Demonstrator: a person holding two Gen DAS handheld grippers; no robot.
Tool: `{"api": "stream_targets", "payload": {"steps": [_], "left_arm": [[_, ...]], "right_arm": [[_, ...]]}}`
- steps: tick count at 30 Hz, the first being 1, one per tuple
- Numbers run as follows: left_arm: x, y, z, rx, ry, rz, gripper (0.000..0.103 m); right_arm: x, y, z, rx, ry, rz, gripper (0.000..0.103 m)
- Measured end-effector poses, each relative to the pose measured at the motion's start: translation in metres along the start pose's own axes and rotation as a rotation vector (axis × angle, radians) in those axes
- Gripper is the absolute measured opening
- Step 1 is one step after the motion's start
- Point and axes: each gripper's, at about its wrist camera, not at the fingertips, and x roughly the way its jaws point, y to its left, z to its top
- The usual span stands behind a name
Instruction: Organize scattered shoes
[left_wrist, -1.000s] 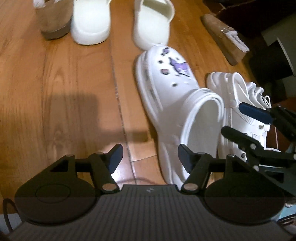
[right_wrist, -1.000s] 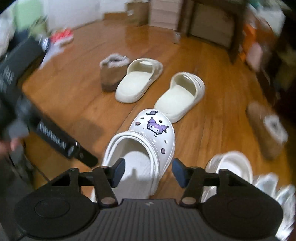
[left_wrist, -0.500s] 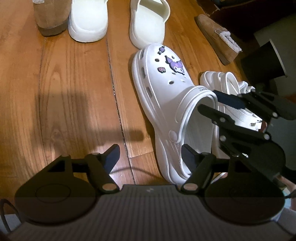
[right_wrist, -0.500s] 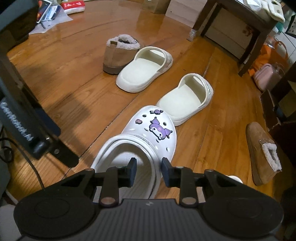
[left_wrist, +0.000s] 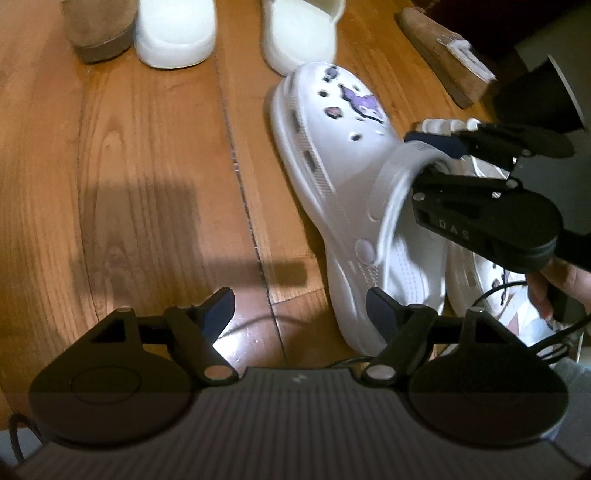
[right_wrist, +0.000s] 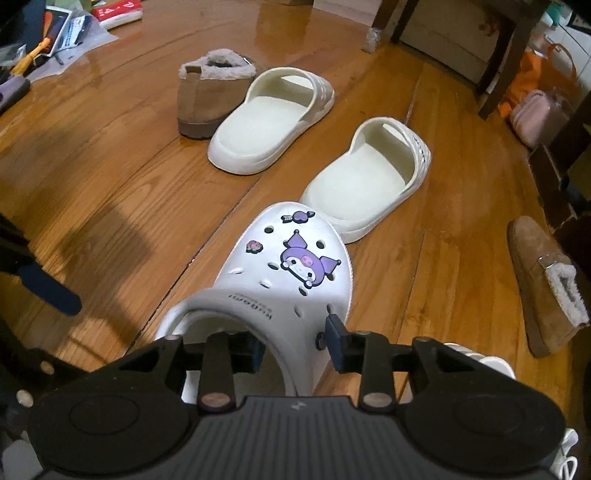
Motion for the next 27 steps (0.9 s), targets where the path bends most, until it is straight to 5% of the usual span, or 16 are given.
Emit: {"api": "stream_targets", "payload": {"steps": [4, 8, 15, 18, 23, 27], "left_arm": [[-0.005, 0.012, 0.004, -0.039, -0.043, 0.074, 0.079], [-0.005, 0.028, 0.005, -0.124, -0.026, 0.011, 0.079], [-0.031, 0.043, 0.005, -0.236, -0.167, 0.044, 0.079], [-0.038, 0.047, 0.004, -0.255, -0.198, 0.063, 0.079], [-0.049, 0.062, 0.003, -0.348, -0.244, -0.019, 0.079], [-0.052, 0.074, 0.007, -0.369, -0.236, -0.034, 0.079]], "right_arm": [[0.013, -0.005, -0.006, 0.07, 0.016, -0.016, 0.04], [0.011, -0.015, -0.012, 0.181, 0.015, 0.003, 0.033], [0.004, -0.025, -0.025, 0.36, 0.032, 0.043, 0.033], [-0.002, -0.032, -0.034, 0.5, 0.037, 0.089, 0.033], [-0.005, -0.055, -0.051, 0.759, 0.058, 0.179, 0.033], [0.0, -0.075, -0.077, 1.072, 0.101, 0.295, 0.033]]}}
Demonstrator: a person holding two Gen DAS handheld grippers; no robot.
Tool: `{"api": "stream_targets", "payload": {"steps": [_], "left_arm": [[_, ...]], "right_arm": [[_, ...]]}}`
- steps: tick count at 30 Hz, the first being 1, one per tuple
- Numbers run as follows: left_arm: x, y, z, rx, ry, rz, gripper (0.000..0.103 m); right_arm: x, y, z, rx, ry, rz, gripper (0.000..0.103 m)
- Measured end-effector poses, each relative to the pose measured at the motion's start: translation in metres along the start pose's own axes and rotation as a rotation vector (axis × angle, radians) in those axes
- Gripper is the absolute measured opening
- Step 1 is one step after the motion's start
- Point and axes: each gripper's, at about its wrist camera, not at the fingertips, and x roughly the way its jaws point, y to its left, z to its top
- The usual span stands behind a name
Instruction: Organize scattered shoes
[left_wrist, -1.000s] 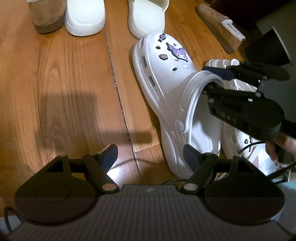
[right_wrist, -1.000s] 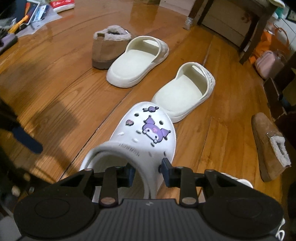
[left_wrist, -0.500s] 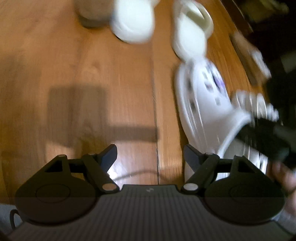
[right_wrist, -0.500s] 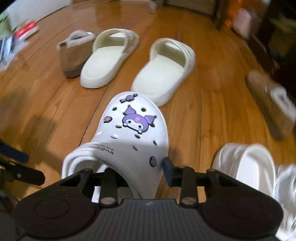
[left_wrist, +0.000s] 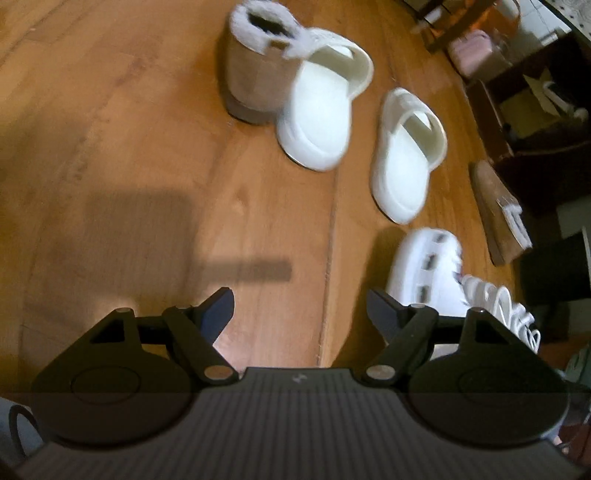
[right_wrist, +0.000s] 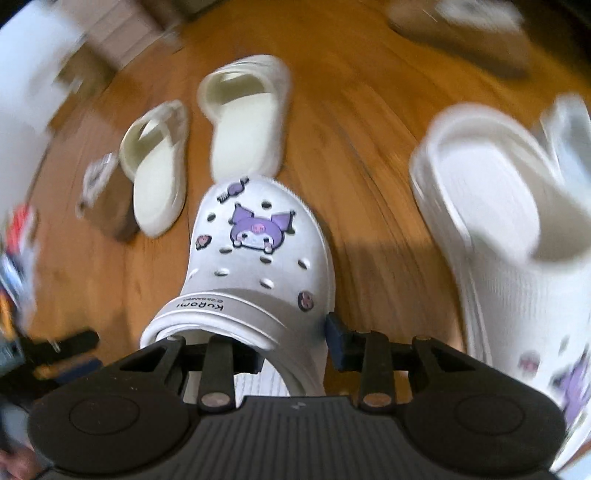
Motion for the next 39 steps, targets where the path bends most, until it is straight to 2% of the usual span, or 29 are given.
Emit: {"api": "stream_targets", "payload": {"steps": [4, 9, 13, 15, 16, 17, 18, 19, 23, 25, 28, 29, 32, 35, 37, 39], "left_arm": [[0.003, 0.001, 0.005, 0.014, 0.067, -0.071, 0.079], [-0.005, -0.007, 0.005, 0.074, 0.029, -0.041, 0.079], [0.0, -0.002, 0.006, 0.051, 0.058, -0.051, 0.079], [0.002, 0.0, 0.006, 0.05, 0.067, -0.047, 0.079], [0.002, 0.0, 0.006, 0.052, 0.068, -0.046, 0.079], [0.001, 0.0, 0.006, 0.054, 0.07, -0.049, 0.079], [0.001, 0.0, 0.006, 0.056, 0.072, -0.053, 0.079], [0.001, -0.001, 0.006, 0.058, 0.075, -0.058, 0.079], [0.006, -0.003, 0.005, 0.074, 0.127, -0.098, 0.079], [0.012, -0.002, 0.004, 0.062, 0.175, -0.149, 0.079], [0.025, -0.002, -0.001, 0.022, 0.273, -0.257, 0.079], [0.03, -0.002, -0.003, 0.011, 0.3, -0.285, 0.079], [0.039, -0.007, -0.008, 0.005, 0.342, -0.316, 0.082], [0.044, -0.012, -0.012, 0.022, 0.36, -0.307, 0.082], [0.045, -0.014, -0.014, 0.032, 0.36, -0.3, 0.082], [0.045, -0.014, -0.014, 0.038, 0.356, -0.294, 0.082]], "right_arm": [[0.006, -0.021, -0.004, 0.229, 0.057, 0.082, 0.033], [0.025, -0.034, -0.019, 0.471, 0.128, 0.209, 0.033], [0.034, -0.024, -0.022, 0.47, 0.146, 0.226, 0.033], [0.034, -0.008, -0.022, 0.376, 0.128, 0.207, 0.033], [0.033, -0.002, -0.021, 0.333, 0.12, 0.202, 0.035], [0.031, 0.004, -0.021, 0.292, 0.112, 0.198, 0.043], [0.026, 0.017, -0.021, 0.207, 0.089, 0.178, 0.051], [0.02, 0.03, -0.02, 0.113, 0.063, 0.155, 0.063], [-0.008, 0.086, -0.022, -0.303, -0.038, 0.03, 0.069], [-0.019, 0.118, -0.019, -0.585, -0.04, -0.096, 0.071], [-0.024, 0.15, -0.019, -0.92, 0.015, -0.24, 0.071], [-0.026, 0.153, -0.02, -0.981, 0.031, -0.264, 0.071], [-0.018, 0.186, -0.031, -1.336, 0.179, -0.352, 0.072], [-0.01, 0.202, -0.044, -1.545, 0.247, -0.366, 0.076], [0.01, 0.204, -0.047, -1.677, 0.342, -0.348, 0.084], [0.029, 0.196, -0.044, -1.743, 0.397, -0.352, 0.085]]}}
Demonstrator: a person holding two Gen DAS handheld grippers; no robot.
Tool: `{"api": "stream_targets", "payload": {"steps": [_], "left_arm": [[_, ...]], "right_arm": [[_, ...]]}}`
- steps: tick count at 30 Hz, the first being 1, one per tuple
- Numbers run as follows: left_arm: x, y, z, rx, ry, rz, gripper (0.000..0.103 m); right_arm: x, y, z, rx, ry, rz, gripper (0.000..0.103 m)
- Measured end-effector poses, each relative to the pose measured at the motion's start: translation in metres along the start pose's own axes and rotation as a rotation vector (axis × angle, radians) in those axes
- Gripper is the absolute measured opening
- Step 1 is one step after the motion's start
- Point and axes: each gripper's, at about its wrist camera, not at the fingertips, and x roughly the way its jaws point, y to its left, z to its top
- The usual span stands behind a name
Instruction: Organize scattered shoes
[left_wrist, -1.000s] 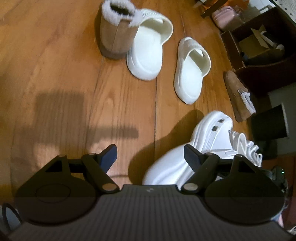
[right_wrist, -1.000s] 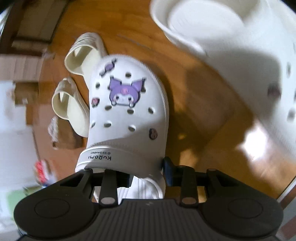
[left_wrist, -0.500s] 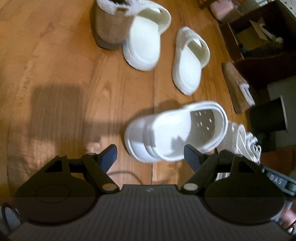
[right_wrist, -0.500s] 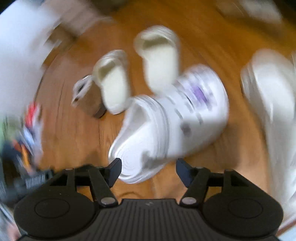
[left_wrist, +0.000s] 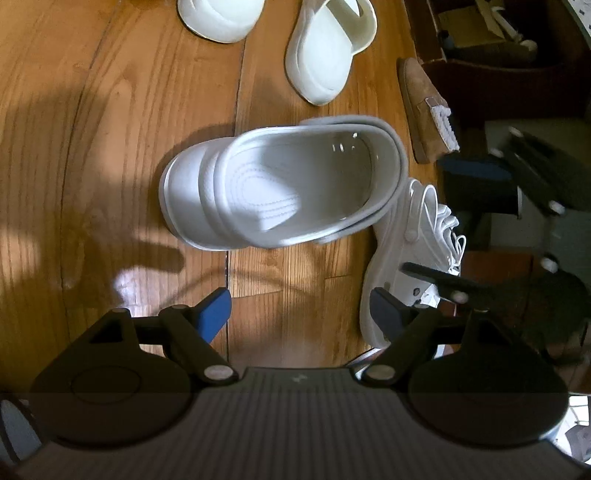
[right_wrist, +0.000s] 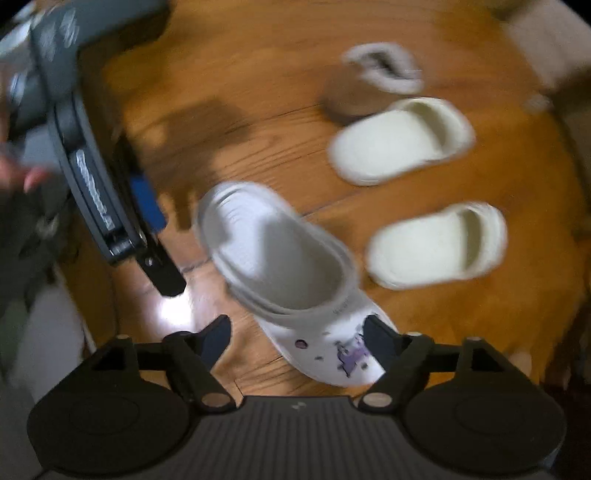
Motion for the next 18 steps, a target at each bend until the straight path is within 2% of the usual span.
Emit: {"api": "stream_targets", "payload": {"steps": [4, 5, 9, 11, 14, 18], "left_arm": [[-0.002, 0.002, -0.001, 0.008, -0.011, 0.028, 0.083], [-0.002, 0.003, 0.0, 0.008, -0.011, 0.032, 0.083], [-0.002, 0.007, 0.003, 0.003, -0.008, 0.046, 0.083], [-0.001, 0.008, 0.004, -0.002, -0.003, 0.037, 0.083], [-0.005, 0.008, 0.004, 0.001, -0.001, 0.021, 0.083], [-0.01, 0.008, 0.004, 0.022, -0.008, 0.023, 0.084]], "right_arm": [[0.029, -0.003, -0.006, -0.1, 0.037, -0.072, 0.085], [0.031, -0.006, -0.007, -0.099, 0.022, -0.083, 0.086], [0.033, -0.004, -0.004, -0.163, -0.015, -0.072, 0.092], [0.034, -0.001, -0.002, -0.215, -0.015, -0.071, 0.094], [0.039, 0.004, 0.007, -0.229, 0.015, -0.056, 0.095], [0.046, 0.011, 0.012, -0.282, -0.009, -0.048, 0.102]]}}
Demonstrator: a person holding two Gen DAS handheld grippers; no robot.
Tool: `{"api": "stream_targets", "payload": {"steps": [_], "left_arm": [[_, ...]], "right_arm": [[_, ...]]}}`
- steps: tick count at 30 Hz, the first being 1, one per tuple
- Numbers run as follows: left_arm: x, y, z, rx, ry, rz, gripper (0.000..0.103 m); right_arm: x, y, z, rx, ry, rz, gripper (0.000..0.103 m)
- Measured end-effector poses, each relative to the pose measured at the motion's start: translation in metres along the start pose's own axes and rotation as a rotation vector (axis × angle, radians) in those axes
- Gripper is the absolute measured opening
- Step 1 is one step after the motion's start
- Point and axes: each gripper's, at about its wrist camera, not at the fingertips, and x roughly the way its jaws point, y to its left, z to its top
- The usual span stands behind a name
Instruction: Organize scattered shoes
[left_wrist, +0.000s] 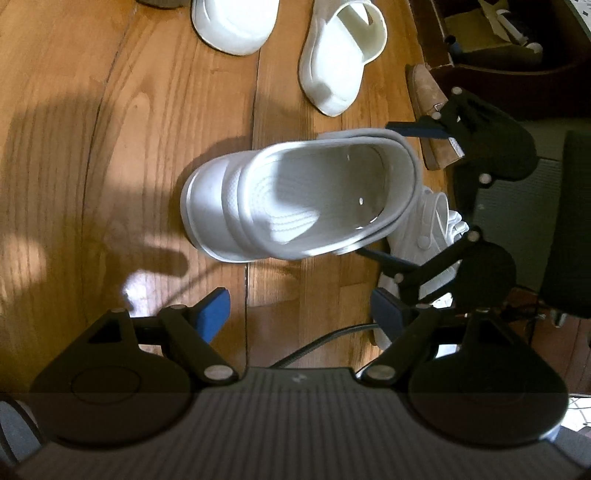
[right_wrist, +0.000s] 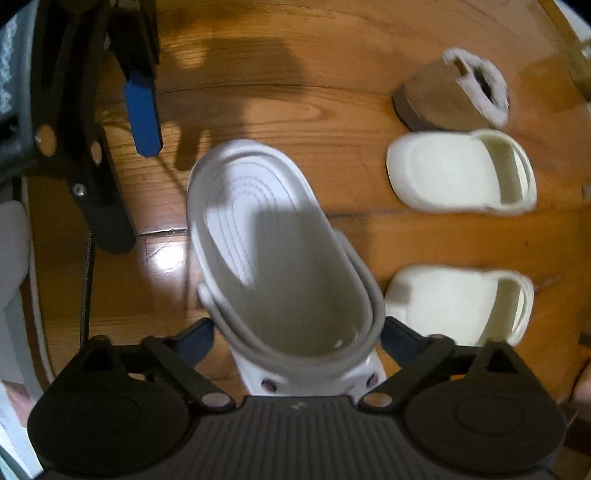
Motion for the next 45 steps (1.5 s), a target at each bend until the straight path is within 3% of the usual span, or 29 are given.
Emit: {"api": "stream_targets", "payload": {"steps": [8, 11, 16, 23, 30, 34, 37, 42, 45], "left_arm": [[-0.009, 0.008, 0.006, -0.02, -0.038, 0.022, 0.085], [-0.008, 0.008, 0.007, -0.024, -0.029, 0.016, 0.085], [-0.011, 0.005, 0.006, -0.015, -0.035, 0.009, 0.085], [-0.012, 0.003, 0.005, -0.002, -0.042, 0.017, 0.087], [-0.011, -0.005, -0.001, 0.018, -0.043, 0.026, 0.087], [-0.01, -0.014, -0.004, 0.051, -0.038, 0.021, 0.087], [-0.005, -0.016, -0.005, 0.059, -0.028, 0.032, 0.087], [0.003, -0.016, -0.004, 0.056, -0.02, 0.076, 0.087], [0.002, -0.019, -0.005, 0.066, -0.026, 0.081, 0.087]], "right_arm": [[0.032, -0.001, 0.008, 0.0, 0.054, 0.036, 0.103], [0.03, -0.008, 0.006, 0.066, 0.052, 0.052, 0.101], [0.031, -0.047, 0.0, 0.511, 0.085, 0.15, 0.096], [0.025, -0.068, -0.025, 0.926, 0.114, 0.245, 0.096], [0.016, -0.073, -0.081, 1.384, 0.169, 0.322, 0.096], [0.007, -0.063, -0.124, 1.614, 0.265, 0.314, 0.097], [0.006, -0.059, -0.141, 1.646, 0.273, 0.28, 0.1], [-0.018, -0.058, -0.129, 1.435, 0.189, 0.131, 0.102], [-0.032, -0.057, -0.116, 1.309, 0.131, 0.085, 0.102]]}}
